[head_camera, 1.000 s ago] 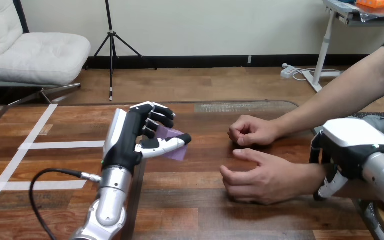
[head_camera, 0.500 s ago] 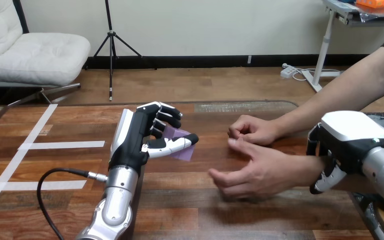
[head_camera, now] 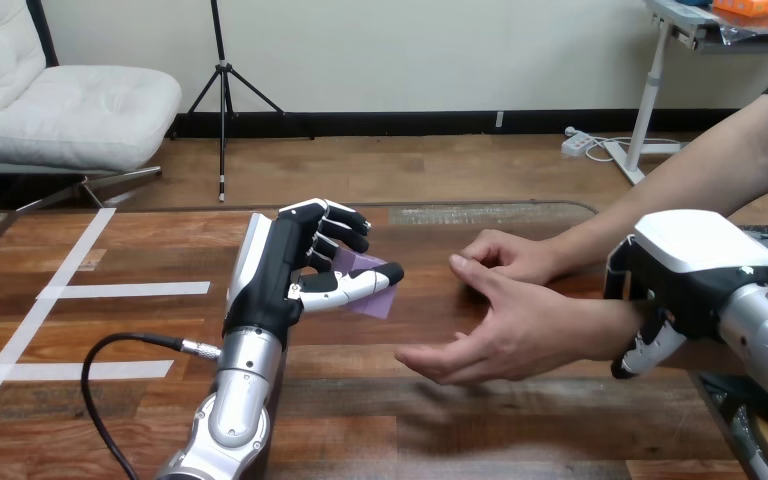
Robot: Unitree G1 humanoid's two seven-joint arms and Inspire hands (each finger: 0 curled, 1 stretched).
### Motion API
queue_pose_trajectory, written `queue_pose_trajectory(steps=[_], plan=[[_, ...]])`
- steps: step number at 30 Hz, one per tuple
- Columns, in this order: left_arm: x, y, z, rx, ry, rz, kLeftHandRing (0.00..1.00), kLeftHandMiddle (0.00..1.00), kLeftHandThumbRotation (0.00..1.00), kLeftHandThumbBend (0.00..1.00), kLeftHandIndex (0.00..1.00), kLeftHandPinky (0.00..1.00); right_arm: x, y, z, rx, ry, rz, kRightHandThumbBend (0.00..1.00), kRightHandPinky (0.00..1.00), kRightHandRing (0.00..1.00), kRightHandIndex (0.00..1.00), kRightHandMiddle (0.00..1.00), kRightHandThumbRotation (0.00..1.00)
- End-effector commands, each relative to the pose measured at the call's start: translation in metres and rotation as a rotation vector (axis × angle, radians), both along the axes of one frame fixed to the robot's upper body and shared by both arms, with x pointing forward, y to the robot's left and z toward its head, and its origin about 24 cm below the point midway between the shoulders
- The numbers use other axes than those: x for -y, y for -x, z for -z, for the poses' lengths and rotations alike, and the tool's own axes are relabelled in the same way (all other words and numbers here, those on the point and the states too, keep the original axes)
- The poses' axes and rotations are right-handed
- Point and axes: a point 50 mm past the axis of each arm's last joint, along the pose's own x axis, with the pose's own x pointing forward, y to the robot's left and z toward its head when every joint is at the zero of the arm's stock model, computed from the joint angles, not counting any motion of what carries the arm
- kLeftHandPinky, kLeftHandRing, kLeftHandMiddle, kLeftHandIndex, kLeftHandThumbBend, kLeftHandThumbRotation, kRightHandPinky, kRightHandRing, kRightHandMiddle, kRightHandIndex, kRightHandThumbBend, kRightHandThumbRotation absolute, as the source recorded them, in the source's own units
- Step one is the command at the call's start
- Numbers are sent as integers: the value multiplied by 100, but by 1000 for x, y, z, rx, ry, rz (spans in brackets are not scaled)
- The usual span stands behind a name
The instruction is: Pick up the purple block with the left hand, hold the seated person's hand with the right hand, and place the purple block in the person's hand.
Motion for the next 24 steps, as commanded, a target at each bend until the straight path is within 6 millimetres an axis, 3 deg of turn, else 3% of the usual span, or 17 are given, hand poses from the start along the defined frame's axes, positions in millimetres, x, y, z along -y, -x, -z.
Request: queue_pose_trajectory(steps=[1,24], plan=[[10,-20,-34,114,54,20,40,47,0,73,51,34,0,-10,-39,139,36,-17,82,34,42,50,50,0],[18,-19,-34,99,79,57,41,48,0,75,50,35,-11,-11,-47,167,33,-40,81,28,36,49,44,0]])
